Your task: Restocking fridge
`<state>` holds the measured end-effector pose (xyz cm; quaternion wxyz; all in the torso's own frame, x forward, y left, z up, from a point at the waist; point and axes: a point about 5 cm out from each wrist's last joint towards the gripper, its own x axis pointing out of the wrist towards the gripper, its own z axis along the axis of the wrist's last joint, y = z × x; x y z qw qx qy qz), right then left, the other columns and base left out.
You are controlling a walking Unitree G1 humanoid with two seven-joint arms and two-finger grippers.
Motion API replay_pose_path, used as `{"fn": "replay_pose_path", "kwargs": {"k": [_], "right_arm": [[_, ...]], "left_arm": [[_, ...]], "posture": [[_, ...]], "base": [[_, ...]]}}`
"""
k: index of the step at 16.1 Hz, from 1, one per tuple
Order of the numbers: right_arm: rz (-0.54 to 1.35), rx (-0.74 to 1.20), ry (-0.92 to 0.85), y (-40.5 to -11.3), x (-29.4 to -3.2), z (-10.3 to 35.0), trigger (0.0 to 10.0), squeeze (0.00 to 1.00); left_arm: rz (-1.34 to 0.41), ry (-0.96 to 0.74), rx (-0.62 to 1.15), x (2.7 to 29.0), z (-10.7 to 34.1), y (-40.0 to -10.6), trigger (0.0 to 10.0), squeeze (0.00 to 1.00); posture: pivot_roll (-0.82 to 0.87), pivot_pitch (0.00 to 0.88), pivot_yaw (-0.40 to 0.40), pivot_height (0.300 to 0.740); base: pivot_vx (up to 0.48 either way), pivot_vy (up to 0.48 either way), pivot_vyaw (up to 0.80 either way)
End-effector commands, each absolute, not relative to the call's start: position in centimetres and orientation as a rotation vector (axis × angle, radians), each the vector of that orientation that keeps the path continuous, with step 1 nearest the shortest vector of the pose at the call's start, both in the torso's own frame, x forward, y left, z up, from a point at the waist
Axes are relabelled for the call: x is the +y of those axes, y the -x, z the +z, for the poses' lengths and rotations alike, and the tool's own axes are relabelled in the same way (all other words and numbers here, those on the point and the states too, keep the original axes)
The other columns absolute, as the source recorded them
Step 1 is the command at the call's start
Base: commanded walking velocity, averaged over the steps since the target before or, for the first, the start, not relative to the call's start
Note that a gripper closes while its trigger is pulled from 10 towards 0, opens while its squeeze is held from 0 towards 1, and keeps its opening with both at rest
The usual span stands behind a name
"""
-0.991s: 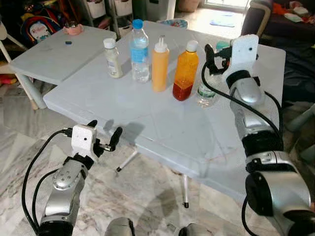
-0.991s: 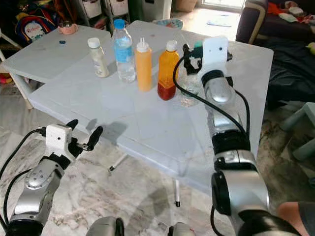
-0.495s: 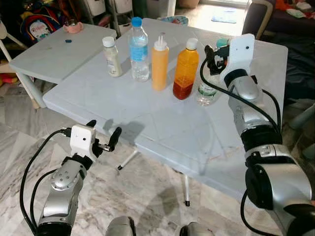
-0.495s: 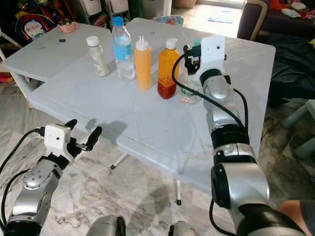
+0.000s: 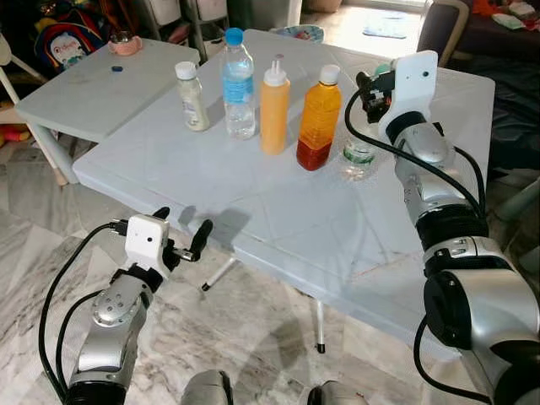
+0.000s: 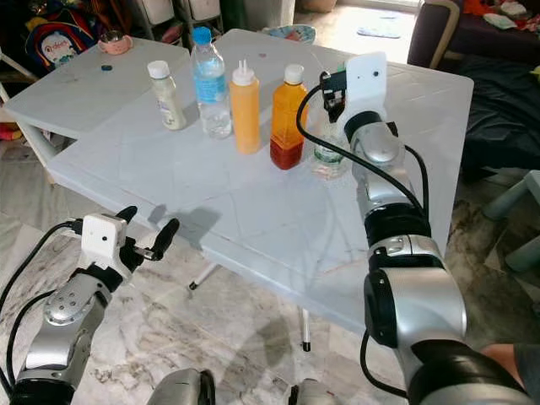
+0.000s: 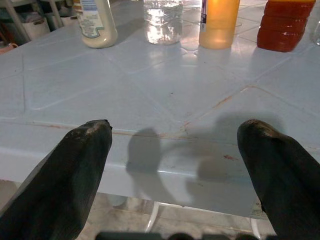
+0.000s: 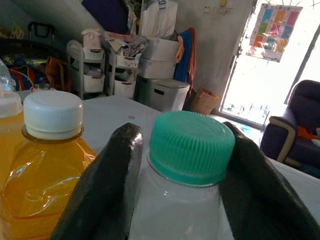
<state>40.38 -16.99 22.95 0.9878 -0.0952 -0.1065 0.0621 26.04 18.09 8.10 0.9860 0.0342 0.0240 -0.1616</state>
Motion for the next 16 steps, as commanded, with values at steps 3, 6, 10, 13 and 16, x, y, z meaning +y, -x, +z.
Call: {"fn": "replay_pose_path", "kwargs": {"k": [3,6,10,13,16], "right_arm": [[0.099,-0.184,0.189,-40.2,-17.6,22.7,0.0,0.00],[0.069,-0.168,0.167,-39.2,-17.9,21.6,0.0,0.00],[0.060,-0.193,0.145,-36.3,-17.9,20.4,0.0,0.00],[0.056,-0.254,0.145,-32.9,-17.6,19.7,10.0,0.00],[0.037,-0.299,0.183,-30.8,-17.1,19.3,10.0,0.00]], "left_arm": [[-0.320,-0.080,0.054,18.2,8.1,-26.2,10.0,0.00],[-0.306,-0.088,0.086,18.4,7.8,-26.2,10.0,0.00],[-0.267,-0.087,0.117,19.0,7.6,-26.3,10.0,0.00],[-0.239,-0.058,0.131,18.7,7.2,-26.2,10.0,0.00],[-0.220,-0.038,0.124,18.4,7.2,-26.8,10.0,0.00]], "posture": [[0.10,0.067,0.041,0.740],[0.09,0.061,0.040,0.740],[0.07,0.049,0.037,0.740],[0.05,0.023,0.030,0.740],[0.04,0.000,0.019,0.740]], "base": [[0.000,0.000,0.00],[0.000,0.000,0.00],[0.000,0.000,0.00],[0.000,0.000,0.00],[-0.261,0.000,0.00]]}}
